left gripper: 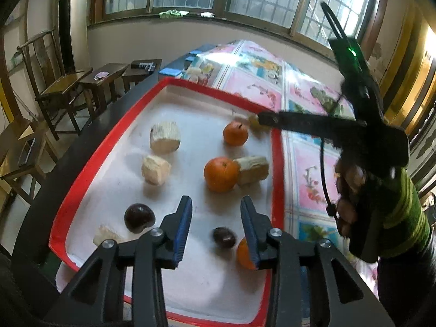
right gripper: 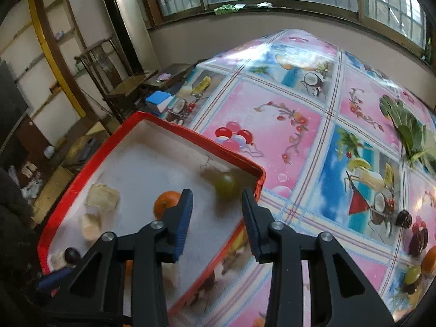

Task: Organize fruits
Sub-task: 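Open the left tool releasing the date while the right tool releases the grape into the tray, then move both open tools back toward the remaining fruit on the table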

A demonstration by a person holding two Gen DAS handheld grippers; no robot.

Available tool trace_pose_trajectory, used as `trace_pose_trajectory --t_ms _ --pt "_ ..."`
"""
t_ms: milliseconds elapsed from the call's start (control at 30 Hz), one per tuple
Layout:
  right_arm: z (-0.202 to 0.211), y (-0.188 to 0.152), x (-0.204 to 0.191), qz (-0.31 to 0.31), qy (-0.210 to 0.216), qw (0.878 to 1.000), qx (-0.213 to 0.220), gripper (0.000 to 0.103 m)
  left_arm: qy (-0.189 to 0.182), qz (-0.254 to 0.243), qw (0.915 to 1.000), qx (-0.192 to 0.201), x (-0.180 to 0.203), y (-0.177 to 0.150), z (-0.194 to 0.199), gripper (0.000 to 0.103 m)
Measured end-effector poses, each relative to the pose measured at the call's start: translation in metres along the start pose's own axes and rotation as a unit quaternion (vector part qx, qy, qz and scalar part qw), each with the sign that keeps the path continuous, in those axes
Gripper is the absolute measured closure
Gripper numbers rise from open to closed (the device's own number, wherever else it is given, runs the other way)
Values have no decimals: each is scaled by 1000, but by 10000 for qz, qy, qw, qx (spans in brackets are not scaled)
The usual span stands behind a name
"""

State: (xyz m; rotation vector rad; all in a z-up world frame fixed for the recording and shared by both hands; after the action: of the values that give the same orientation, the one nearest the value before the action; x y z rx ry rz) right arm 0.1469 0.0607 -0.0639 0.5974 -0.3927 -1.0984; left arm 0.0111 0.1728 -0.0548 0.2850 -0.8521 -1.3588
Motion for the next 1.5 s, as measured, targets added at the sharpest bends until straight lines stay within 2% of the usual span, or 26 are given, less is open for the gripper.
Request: trace_pose_trajectory --t_ms 67,167,233,433,833,1067,1300,1500 --pt "9 -5 7 -4 -177 9998 18 64 -1 -23 10000 4 6 1 1 66" --pt "20 -11 17 -131 -77 9999 62 64 -13 -63 9999 108 11 2 7 66" --pt "28 -15 21 -119 -108 9998 82 64 -13 -77 9999 94 15 3 6 63" --pt "54 -32 48 -241 -196 9993 197 64 -76 -297 9995 62 41 2 6 63" --pt "109 -99 143 -901 -705 9932 237 64 -606 -930 9936 -205 129 -7 -15 62" --pt "135 -135 195 -1297 -1022 9860 242 64 -746 -1285 9885 -296 172 -12 -26 62" --pt "142 -152 225 -1539 -1203 9806 191 64 -763 -1469 9854 -404 197 -13 -40 62" --pt "151 -148 242 -1622 -1296 9776 338 64 -834 -1586 9832 -339 210 -5 -45 58"
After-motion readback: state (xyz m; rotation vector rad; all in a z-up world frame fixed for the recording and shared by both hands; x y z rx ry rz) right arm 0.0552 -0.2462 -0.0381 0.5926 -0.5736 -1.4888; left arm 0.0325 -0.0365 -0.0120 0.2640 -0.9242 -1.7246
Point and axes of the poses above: each gripper's, at about its wrist camera, not at the fingertips, and z roughly against the way its jaws point, x to its right, y to its top, the point moved 2 cm from there along -z, roughly the way its jaws point, and after that the axes turned 15 degrees about -y, right-handed, at the moved point
